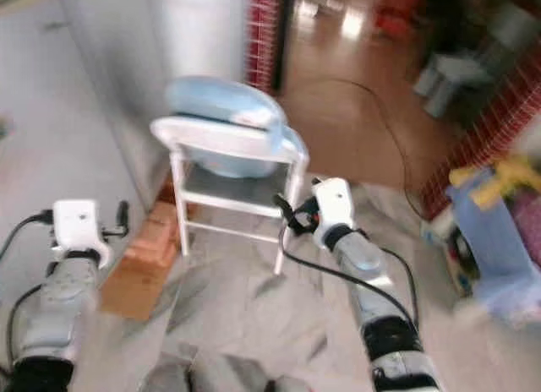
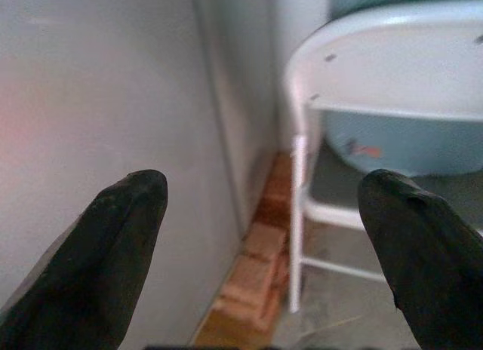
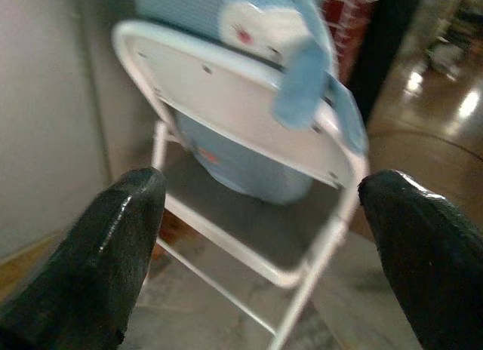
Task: Restocking fridge
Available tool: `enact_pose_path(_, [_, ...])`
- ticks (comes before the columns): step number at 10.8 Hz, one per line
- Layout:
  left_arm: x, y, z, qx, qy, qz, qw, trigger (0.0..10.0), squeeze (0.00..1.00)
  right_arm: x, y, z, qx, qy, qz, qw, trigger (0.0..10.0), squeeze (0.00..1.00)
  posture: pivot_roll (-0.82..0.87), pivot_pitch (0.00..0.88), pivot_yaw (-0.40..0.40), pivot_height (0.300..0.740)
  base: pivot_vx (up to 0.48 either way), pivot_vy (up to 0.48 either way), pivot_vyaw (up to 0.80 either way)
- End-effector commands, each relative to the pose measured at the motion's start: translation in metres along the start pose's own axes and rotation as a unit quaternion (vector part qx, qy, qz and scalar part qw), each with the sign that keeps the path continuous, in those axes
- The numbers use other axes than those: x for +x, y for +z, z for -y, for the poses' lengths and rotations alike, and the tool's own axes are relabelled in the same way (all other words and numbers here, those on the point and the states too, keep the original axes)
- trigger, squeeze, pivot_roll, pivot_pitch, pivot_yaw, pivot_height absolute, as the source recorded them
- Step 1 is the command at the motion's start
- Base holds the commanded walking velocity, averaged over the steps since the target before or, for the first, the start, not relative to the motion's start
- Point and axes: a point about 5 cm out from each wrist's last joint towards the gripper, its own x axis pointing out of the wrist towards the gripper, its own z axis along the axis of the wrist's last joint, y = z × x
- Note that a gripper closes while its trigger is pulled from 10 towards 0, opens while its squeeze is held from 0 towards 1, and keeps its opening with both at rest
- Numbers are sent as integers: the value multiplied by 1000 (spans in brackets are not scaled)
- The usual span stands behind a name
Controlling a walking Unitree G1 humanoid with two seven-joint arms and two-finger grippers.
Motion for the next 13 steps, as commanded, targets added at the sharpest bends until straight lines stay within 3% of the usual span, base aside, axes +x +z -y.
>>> enact_pose_path(1, [0,0,-11,5,13,2,1000,10000,0,5,10,-5,-2,5,20,1000,10000,0,150,25,-41,740,0,480,0])
enact_pose_path(13, [4,1,-24,29,71,-1,997,10000,0,5,8,-5,2,7,10,1000,10000,0,146,25,-38,740,0,480,0])
